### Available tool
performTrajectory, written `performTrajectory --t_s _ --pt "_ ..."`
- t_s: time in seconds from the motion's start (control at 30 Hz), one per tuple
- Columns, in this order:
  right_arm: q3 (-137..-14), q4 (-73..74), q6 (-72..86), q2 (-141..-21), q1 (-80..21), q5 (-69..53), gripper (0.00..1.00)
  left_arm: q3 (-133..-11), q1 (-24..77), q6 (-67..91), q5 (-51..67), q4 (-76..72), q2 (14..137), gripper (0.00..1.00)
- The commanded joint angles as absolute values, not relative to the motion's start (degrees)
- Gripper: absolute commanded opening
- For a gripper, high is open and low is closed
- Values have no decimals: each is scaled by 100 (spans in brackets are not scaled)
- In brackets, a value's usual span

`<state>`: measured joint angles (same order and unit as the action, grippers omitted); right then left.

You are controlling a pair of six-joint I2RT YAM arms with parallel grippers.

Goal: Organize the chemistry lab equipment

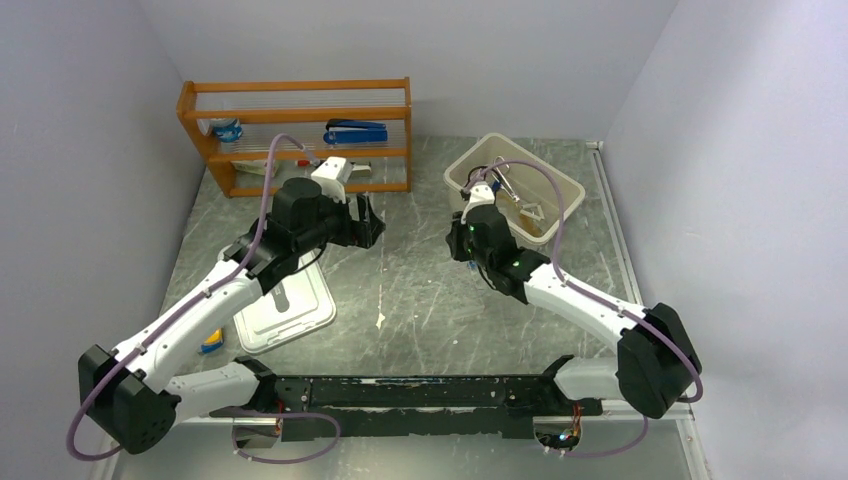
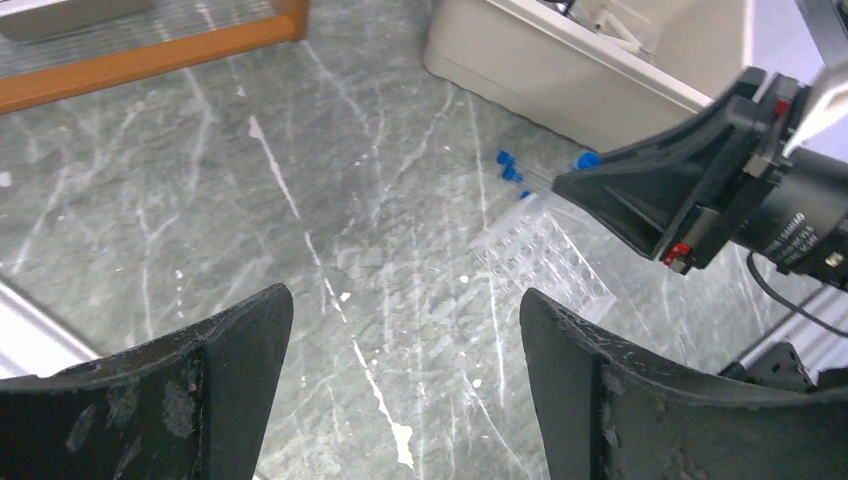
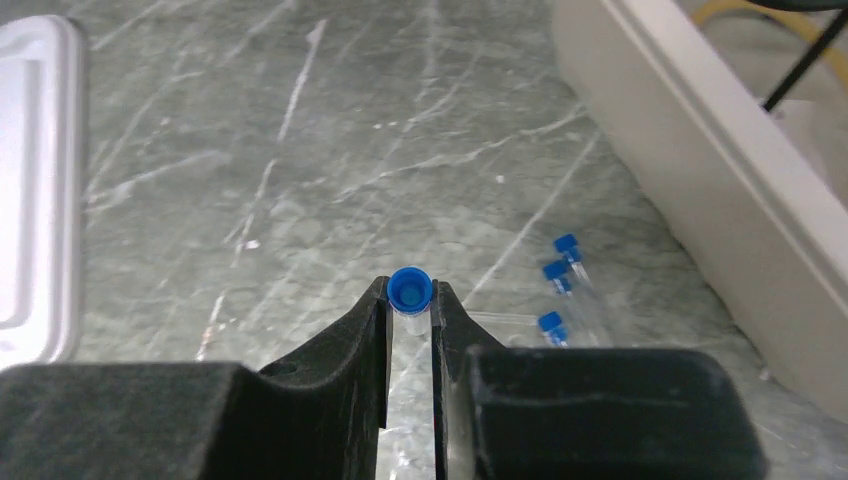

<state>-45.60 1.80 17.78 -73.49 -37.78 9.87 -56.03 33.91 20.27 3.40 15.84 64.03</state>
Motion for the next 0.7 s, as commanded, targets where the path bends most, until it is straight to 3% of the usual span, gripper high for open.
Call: performTrajectory --t_s 0.0,0.67 --pt "-4348 -516 1449 -7177 -3915 1984 0 -5635 3410 2055 -295 1758 6229 87" --pt "-3196 -1514 1598 -6987 -4797 2552 0 -5275 3410 2187 -191 1512 6152 86"
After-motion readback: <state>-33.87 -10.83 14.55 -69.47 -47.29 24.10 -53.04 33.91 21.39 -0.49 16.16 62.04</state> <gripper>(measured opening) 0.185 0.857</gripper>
